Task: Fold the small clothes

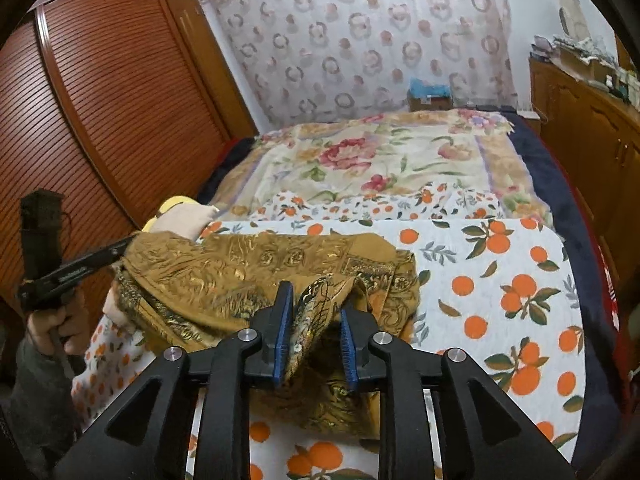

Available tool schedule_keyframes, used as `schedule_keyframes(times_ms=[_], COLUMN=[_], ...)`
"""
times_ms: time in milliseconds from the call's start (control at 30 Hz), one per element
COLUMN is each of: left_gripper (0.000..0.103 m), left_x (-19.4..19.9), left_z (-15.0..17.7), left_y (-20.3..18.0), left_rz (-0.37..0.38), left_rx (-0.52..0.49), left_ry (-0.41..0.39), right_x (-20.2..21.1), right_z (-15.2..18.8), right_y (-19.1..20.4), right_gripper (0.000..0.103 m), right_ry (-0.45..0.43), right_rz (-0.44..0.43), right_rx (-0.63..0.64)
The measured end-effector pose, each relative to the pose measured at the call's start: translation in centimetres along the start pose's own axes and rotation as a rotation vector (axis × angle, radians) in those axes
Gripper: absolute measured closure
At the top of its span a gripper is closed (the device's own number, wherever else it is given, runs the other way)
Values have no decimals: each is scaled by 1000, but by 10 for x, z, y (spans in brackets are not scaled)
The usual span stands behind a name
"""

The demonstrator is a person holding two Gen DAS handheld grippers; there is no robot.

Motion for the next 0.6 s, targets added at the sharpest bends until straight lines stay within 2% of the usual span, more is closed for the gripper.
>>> schedule_keyframes(times_ms=[33,200,400,500,567,600], left_gripper=[101,101,100,90,61,61], left_x=[-3,-17,-16,-8,1,5], left_z=[1,-5,-14,-16,-21,-23], left_y=[2,5,-1,1,5,7], left_rz=[-4,-3,13,3,-24,-26], left_rx=[3,14,-13,-29,-40,-42], left_ry=[5,28,24,16,-12,-23], right_x=[2,21,8,-14,-30,-36], right_z=[-3,-16,0,10,12,12], right_y=[-3,-20,-16,-12,-12,-11], right_gripper=[58,55,55,54,54,54], right_ry=[-8,-70,-27,11,33,37], right_rz=[12,70,72,98,113,120], right_rx=[-3,15,102,167,208,221])
Point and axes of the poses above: each gripper's, at about its wrist camera, not at the fingertips, and x roughly against the way its jaws point, y to its left, z to its underside, the point moved 10 cm from there along -x, roughly the way its jaws point, and after that the axes turned 12 degrees about -x, right-handed, at the moved point
